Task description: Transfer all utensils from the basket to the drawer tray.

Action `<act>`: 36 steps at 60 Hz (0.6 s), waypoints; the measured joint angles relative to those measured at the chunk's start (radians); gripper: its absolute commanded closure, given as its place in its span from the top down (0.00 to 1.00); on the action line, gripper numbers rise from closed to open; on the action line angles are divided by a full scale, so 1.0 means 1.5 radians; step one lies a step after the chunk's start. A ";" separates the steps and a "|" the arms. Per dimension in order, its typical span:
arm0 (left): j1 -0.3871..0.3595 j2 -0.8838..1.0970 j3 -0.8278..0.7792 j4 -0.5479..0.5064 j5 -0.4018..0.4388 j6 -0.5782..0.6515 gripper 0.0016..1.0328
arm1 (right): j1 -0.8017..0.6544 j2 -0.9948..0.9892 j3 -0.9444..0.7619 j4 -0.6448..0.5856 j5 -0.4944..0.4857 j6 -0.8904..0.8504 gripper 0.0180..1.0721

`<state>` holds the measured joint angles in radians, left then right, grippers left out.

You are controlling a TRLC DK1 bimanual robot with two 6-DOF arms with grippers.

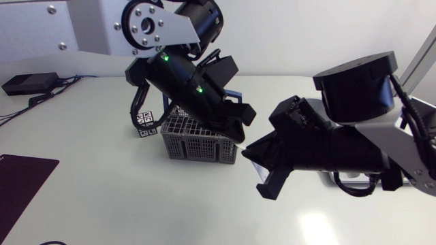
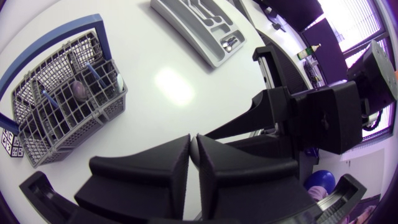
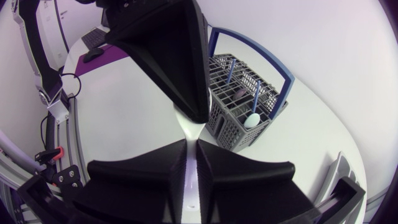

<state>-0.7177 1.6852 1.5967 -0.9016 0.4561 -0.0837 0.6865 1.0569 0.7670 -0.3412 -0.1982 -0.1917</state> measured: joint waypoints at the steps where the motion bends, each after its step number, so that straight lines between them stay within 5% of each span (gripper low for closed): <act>1: 0.000 0.000 0.000 -0.002 0.001 0.000 0.37 | 0.000 0.000 0.000 0.000 -0.002 -0.001 0.06; 11: 0.001 0.001 0.019 0.001 0.008 0.000 0.72 | 0.009 0.000 0.000 -0.005 -0.035 -0.023 0.06; 24: 0.025 0.001 0.054 0.009 0.008 0.000 0.75 | -0.019 -0.020 0.000 -0.063 -0.068 -0.082 0.06; 36: 0.044 0.001 0.054 0.041 0.008 0.000 0.75 | -0.158 -0.045 -0.001 -0.131 -0.146 -0.190 0.06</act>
<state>-0.6514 1.6871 1.6772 -0.8406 0.4675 -0.0834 0.4500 0.9894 0.7658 -0.5381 -0.4171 -0.4763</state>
